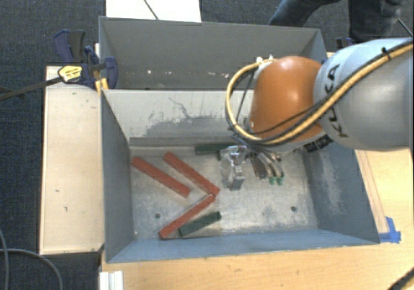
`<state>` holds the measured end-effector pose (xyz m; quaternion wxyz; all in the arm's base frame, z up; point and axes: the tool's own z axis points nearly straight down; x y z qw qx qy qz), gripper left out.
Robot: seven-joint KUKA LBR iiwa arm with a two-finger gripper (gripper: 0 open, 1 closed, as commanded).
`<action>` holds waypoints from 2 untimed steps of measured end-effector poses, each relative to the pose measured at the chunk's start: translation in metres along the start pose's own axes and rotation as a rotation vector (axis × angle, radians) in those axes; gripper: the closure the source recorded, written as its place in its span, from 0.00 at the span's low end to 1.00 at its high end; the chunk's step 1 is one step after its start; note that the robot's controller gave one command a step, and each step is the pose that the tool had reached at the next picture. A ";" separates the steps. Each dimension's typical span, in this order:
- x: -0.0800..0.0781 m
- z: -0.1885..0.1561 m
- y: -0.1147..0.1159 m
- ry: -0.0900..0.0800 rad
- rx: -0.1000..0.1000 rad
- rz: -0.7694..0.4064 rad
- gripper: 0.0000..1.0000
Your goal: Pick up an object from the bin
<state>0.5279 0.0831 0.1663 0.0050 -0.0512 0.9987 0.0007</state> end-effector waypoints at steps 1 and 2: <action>0.002 0.005 0.000 0.009 0.001 0.001 0.00; 0.026 0.100 -0.003 0.013 0.000 -0.063 0.00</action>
Offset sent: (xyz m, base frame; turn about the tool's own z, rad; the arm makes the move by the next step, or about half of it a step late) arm 0.0000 0.0000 0.0000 0.0000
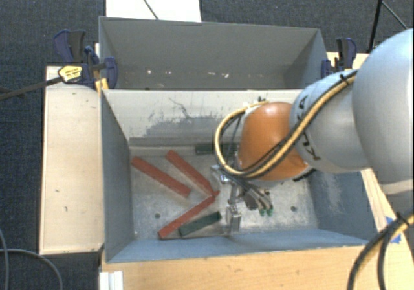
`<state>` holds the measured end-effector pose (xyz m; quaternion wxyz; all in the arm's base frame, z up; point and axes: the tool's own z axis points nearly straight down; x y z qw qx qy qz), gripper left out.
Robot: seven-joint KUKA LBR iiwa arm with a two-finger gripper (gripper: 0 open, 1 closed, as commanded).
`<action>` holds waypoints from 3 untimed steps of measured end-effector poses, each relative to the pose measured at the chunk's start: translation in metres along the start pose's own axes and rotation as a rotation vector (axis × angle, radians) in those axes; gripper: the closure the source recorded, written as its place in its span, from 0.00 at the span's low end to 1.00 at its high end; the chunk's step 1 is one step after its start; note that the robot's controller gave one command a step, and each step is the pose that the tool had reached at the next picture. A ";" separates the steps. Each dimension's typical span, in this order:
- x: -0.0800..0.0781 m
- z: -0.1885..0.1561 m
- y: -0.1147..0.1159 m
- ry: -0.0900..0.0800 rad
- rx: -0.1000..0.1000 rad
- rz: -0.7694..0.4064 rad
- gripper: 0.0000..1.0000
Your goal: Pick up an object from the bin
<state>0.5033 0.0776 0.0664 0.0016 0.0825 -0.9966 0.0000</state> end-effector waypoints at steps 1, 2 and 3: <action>0.001 -0.004 0.045 -0.004 -0.002 0.040 0.00; -0.018 -0.009 0.044 -0.008 0.002 -0.787 0.00; -0.018 -0.010 0.044 -0.010 0.001 -0.781 1.00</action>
Offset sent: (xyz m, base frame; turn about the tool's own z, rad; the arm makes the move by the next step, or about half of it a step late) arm -0.0085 0.0417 0.0036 0.0434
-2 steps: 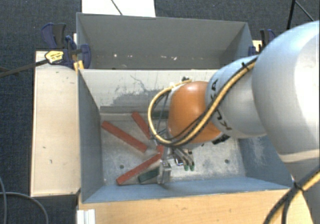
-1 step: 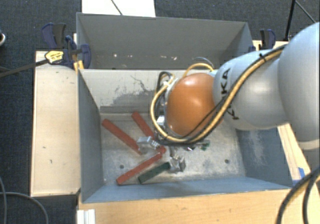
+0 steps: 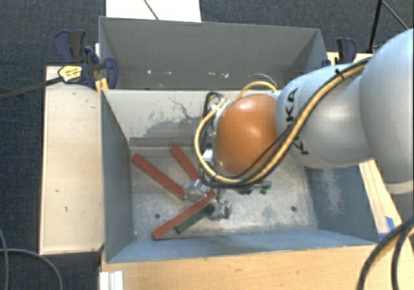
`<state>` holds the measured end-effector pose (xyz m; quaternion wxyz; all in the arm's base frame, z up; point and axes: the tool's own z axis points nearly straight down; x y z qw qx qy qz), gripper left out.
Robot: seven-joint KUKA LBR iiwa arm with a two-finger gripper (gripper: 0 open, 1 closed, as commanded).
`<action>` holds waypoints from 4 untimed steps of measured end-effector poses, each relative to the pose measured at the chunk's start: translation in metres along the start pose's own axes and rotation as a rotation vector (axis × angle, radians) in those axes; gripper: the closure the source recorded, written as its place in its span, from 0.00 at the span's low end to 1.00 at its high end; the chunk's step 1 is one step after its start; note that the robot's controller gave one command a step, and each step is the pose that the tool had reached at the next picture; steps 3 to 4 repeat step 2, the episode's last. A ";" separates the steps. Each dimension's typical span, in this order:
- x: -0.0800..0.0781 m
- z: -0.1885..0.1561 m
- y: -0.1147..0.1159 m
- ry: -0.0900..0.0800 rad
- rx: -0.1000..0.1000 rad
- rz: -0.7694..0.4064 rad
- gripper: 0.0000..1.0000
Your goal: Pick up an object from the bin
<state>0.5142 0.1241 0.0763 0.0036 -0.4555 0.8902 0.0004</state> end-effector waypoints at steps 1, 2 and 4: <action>0.006 -0.109 -0.038 -0.001 0.006 -0.022 1.00; -0.050 -0.163 -0.063 -0.003 0.004 -0.129 1.00; -0.050 -0.163 -0.063 -0.003 0.004 -0.129 1.00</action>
Offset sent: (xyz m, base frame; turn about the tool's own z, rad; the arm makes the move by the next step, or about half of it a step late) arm 0.0236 -0.0267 0.1035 -0.0275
